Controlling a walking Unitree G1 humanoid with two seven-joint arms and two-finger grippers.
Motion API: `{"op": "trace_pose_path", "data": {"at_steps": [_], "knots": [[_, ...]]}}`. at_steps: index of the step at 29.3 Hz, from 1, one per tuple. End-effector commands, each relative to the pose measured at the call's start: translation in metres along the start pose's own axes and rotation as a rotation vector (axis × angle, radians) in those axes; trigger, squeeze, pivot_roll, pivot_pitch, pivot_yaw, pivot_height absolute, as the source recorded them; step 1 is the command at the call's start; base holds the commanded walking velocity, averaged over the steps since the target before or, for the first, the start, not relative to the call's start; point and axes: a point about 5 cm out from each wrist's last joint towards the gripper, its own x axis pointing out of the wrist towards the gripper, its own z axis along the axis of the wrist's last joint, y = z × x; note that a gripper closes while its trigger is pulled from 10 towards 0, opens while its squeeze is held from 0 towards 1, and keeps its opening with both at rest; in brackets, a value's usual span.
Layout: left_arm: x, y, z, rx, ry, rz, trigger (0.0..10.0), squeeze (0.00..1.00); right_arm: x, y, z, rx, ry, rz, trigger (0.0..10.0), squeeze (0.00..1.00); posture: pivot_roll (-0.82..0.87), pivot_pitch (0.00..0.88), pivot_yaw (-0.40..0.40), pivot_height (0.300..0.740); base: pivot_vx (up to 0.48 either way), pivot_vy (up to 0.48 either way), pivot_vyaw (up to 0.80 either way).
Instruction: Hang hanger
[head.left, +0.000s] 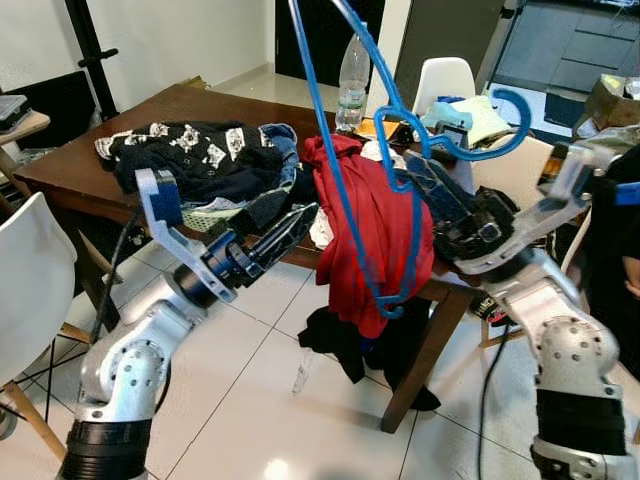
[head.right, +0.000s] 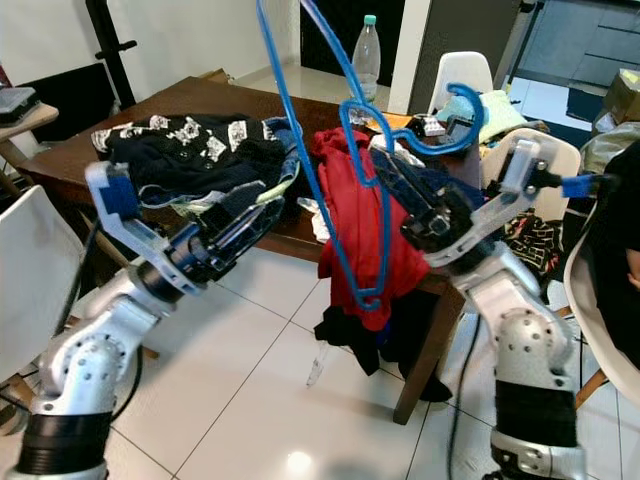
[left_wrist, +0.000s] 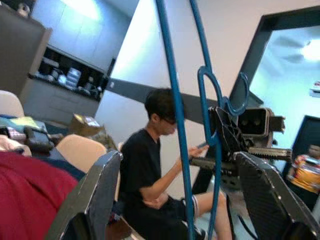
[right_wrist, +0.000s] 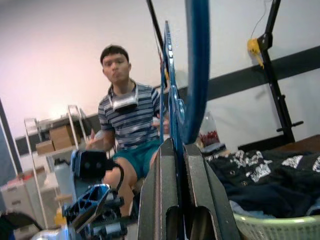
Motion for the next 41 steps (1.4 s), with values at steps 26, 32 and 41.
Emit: {"op": "trace_pose_path", "data": {"at_steps": [26, 32, 41], "knots": [[-0.005, -0.009, 0.011, -0.047, 0.029, -0.136, 10.0, 1.00, -0.004, 0.030, -0.013, 0.030, 0.126, 0.178, 0.0, 0.00, 0.14, 0.028, -0.052, 0.740, 0.000, 0.000, 0.00], [-0.004, -0.015, 0.012, -0.047, 0.048, -0.167, 10.0, 1.00, -0.003, 0.032, -0.014, 0.035, 0.130, 0.188, 0.0, 0.00, 0.14, 0.029, -0.053, 0.740, 0.000, 0.000, 0.00], [-0.003, -0.020, 0.012, -0.068, 0.055, -0.219, 0.0, 0.00, 0.000, 0.038, -0.020, 0.051, 0.157, 0.219, 0.0, 0.00, 0.14, 0.031, -0.051, 0.740, 0.000, 0.000, 0.00]]}}
